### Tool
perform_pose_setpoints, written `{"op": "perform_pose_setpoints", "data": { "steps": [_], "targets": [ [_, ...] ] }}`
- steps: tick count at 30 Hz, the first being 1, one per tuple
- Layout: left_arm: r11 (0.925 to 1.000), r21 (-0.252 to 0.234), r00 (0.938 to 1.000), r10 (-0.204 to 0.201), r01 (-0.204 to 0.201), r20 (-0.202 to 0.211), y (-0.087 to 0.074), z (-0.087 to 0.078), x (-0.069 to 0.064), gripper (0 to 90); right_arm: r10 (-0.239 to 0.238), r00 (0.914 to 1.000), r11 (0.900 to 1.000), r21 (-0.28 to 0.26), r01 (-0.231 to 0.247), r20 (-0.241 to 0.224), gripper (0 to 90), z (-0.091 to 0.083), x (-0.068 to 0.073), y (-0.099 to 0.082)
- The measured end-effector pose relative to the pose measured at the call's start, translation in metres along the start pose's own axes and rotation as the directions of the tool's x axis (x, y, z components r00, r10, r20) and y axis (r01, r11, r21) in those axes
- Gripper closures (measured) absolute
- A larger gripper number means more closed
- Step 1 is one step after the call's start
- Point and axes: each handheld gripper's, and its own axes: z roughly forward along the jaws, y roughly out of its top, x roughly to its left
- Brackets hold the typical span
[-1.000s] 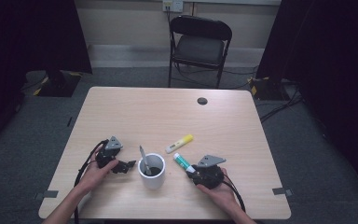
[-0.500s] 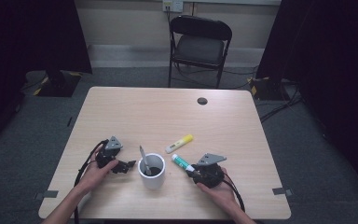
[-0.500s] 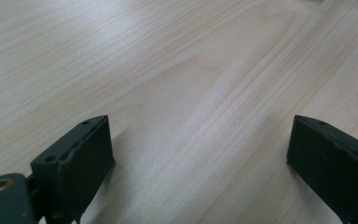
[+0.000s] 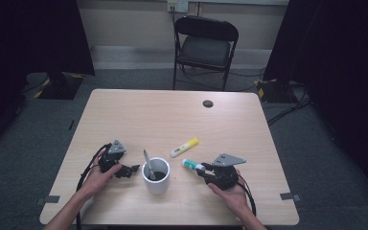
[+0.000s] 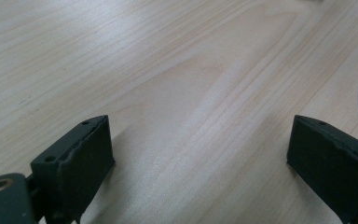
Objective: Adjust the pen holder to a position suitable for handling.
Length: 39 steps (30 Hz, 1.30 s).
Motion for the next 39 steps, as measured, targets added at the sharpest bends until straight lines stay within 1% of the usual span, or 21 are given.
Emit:
{"op": "perform_pose_setpoints", "data": {
  "steps": [7, 9, 13, 17, 21, 23, 28, 32, 35, 39],
  "targets": [
    [1.0000, -0.001, 1.0000, 0.000, 0.000, 0.000, 0.000, 0.000, 0.000, 6.4, 0.007, 0.9999, 0.9991, -0.041, -0.008, -0.008, 65.8, -0.007, -0.002, 0.004],
    [1.0000, 0.000, 1.0000, 0.000, 0.000, 0.000, 0.000, 0.000, 0.000, 6.4, 0.012, 0.9998, 0.9985, -0.053, -0.013, -0.017, 65.8, -0.008, -0.003, 0.005],
    [1.0000, 0.000, 1.0000, 0.000, 0.000, 0.000, 0.000, 0.000, 0.000, 6.4, 0.020, 0.9993, 0.9968, -0.077, -0.022, -0.030, 65.7, -0.011, -0.003, 0.007],
    [1.0000, 0.000, 1.0000, 0.000, 0.000, 0.000, 0.000, 0.000, 0.000, 6.4, 0.028, 0.9991, 0.9945, -0.100, -0.031, -0.033, 65.8, -0.016, -0.004, 0.010],
    [1.0000, 0.000, 1.0000, 0.000, 0.000, 0.000, 0.000, 0.000, 0.000, 6.4, 0.037, 0.9982, 0.9921, -0.118, -0.042, -0.046, 65.7, -0.019, -0.006, 0.012],
    [1.0000, 0.000, 1.0000, 0.000, 0.000, 0.000, 0.000, 0.000, 0.000, 6.4, 0.037, 0.9986, 0.9922, -0.117, -0.042, -0.038, 65.8, -0.020, -0.005, 0.012],
    [1.0000, 0.000, 1.0000, 0.000, 0.000, 0.000, 0.000, 0.000, 0.000, 6.3, 0.044, 0.9980, 0.9895, -0.136, -0.050, -0.046, 65.8, -0.025, -0.005, 0.015],
    [1.0000, 0.000, 1.0000, 0.000, 0.000, 0.000, 0.000, 0.000, 0.000, 6.4, 0.035, 0.9980, 0.9863, -0.159, -0.043, -0.052, 65.8, -0.030, -0.003, 0.020],
    [1.0000, 0.000, 1.0000, 0.000, 0.000, 0.000, 0.000, 0.000, 0.000, 6.3, 0.028, 0.9983, 0.9863, -0.161, -0.036, -0.051, 65.8, -0.033, -0.001, 0.023],
    [1.0000, 0.000, 1.0000, 0.000, 0.000, 0.000, 0.000, 0.000, 0.000, 6.3, 0.028, 0.9980, 0.9831, -0.179, -0.038, -0.057, 65.8, -0.036, 0.000, 0.028]
  ]
}}
